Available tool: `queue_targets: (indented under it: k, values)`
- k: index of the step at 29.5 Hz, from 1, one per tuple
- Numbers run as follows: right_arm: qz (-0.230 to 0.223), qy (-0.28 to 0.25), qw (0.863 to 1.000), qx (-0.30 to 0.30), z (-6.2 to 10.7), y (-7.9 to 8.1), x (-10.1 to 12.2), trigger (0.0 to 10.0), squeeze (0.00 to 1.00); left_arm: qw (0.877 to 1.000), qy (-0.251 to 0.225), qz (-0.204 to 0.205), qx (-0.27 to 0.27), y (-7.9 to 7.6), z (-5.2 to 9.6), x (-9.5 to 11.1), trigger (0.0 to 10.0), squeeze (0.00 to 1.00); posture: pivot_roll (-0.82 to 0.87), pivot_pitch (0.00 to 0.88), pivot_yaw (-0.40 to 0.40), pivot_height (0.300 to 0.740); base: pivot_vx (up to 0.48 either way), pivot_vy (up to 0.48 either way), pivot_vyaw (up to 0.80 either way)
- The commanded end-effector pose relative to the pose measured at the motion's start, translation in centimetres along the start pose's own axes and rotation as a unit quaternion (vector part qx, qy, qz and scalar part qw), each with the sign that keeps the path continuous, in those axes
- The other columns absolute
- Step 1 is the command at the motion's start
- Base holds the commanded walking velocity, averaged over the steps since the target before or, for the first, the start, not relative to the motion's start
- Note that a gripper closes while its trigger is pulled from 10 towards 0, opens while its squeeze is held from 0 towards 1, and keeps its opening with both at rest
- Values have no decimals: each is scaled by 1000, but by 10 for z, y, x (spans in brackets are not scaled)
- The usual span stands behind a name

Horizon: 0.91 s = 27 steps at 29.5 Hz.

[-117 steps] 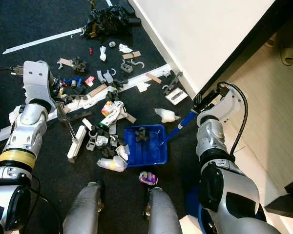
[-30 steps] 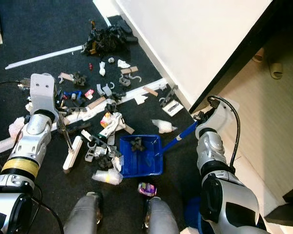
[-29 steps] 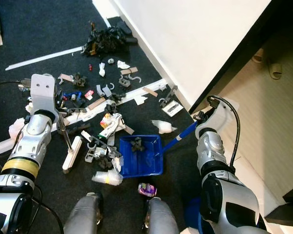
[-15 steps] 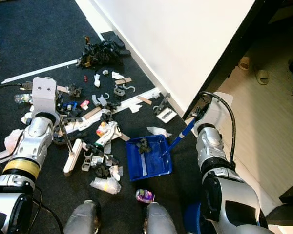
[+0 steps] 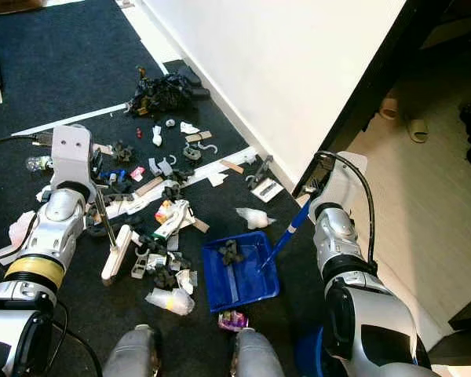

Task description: Sweep floor

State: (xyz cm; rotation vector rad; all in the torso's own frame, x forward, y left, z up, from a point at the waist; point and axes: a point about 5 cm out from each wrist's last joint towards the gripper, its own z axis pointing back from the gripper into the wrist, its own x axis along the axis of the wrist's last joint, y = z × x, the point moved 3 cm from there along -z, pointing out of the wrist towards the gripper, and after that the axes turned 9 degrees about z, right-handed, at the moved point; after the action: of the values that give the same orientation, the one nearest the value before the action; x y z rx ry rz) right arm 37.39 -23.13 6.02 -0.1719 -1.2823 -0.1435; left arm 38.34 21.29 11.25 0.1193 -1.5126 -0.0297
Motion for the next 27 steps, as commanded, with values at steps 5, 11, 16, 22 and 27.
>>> queue_targets:
  k: [5,11,16,22,27]
  values:
    - [-16,9,1000,-5,3,0,-9,10000,0,1000,-1,16,-10,-16,4,-7,10000,0,97,46,-48,740,0,0,0]
    - [-45,31,998,-29,6,-5,-22,10000,0,1000,4,15,-16,-20,7,-10,10000,0,98,49,-41,740,0,0,0]
    - [-48,49,996,-51,9,-11,-31,10000,0,1000,7,9,-16,-20,9,-13,10000,0,100,52,-41,740,0,0,0]
    - [-48,47,997,-44,9,-6,-30,10000,0,1000,10,0,-6,-11,10,-14,10000,0,107,69,-55,740,0,0,0]
    - [-57,35,997,-50,7,-5,-22,10000,0,1000,10,1,1,-6,10,-12,10000,0,109,78,-61,740,0,0,0]
